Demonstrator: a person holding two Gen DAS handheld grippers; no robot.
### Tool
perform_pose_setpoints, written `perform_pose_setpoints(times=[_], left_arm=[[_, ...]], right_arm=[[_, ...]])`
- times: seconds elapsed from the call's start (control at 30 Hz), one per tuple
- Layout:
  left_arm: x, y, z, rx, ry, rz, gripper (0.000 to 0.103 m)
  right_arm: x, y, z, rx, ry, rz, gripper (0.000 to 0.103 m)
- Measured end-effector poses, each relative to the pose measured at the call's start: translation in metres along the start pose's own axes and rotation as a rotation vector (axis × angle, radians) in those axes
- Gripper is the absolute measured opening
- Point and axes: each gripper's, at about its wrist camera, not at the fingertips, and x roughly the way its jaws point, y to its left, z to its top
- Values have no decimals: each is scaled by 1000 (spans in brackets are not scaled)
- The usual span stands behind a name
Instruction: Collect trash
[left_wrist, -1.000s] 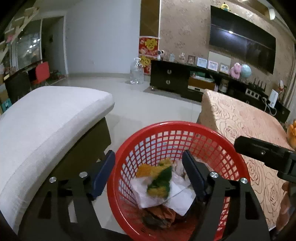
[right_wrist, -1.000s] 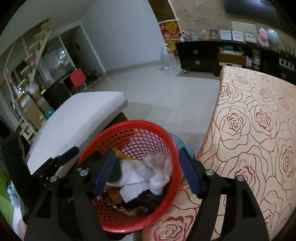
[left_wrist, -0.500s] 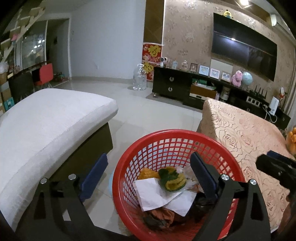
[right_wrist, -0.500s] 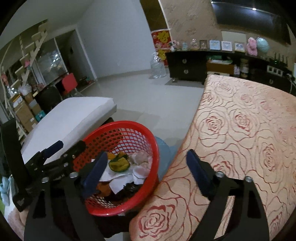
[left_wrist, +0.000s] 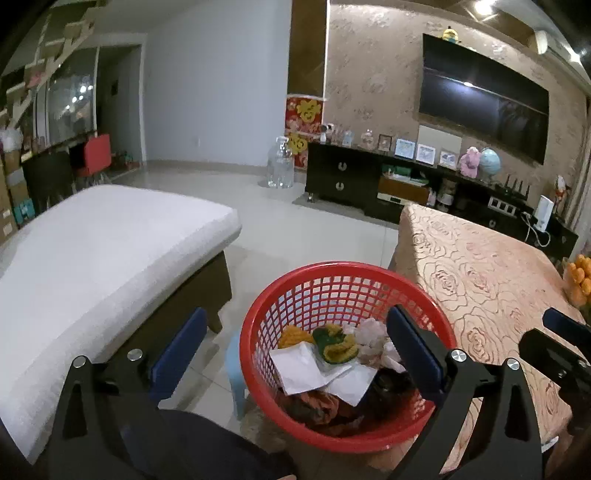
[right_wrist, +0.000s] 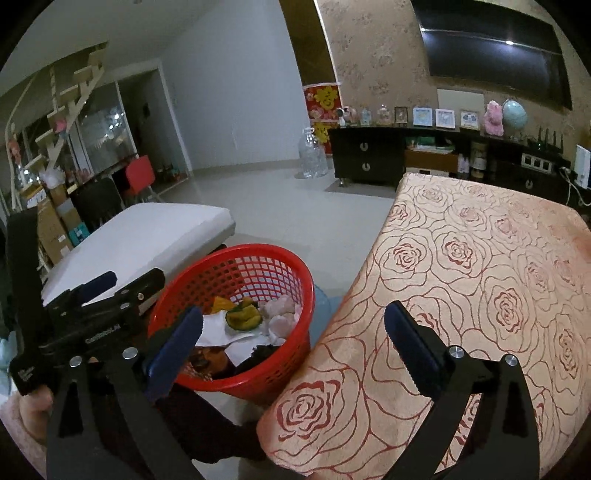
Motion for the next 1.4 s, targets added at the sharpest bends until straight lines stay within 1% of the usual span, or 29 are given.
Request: perform_pose_setpoints(times=[0.1,0.2,0.5,0.7,1.1,1.27,1.4], left_arm=[[-16,-3,-1,23,-16,1,95],[-27,-4,-3,23,-21,0,95],[-42,2,-8,9,-32,8,95],[-46,6,-8,-5,-40,8,95],[-46,3,-9,4,-33,-10,95],[-44,-2,-10,21,-28,25,95],[-41,-6,-12,23,-21,18,95]], right_arm=[[-9,3,-3,-5,-19,-3,96],[-16,6,-6,-3,-35,-7,96],[-25,25,-18,-49,-33,-25,96],[-24,30,-23,-66,-32,-52,96],[-15,22,-26,-25,-11,-85,96],[-16,20,-27,-16,-12,-93,96],[-15,19,-26,-11,-10,-92,96]])
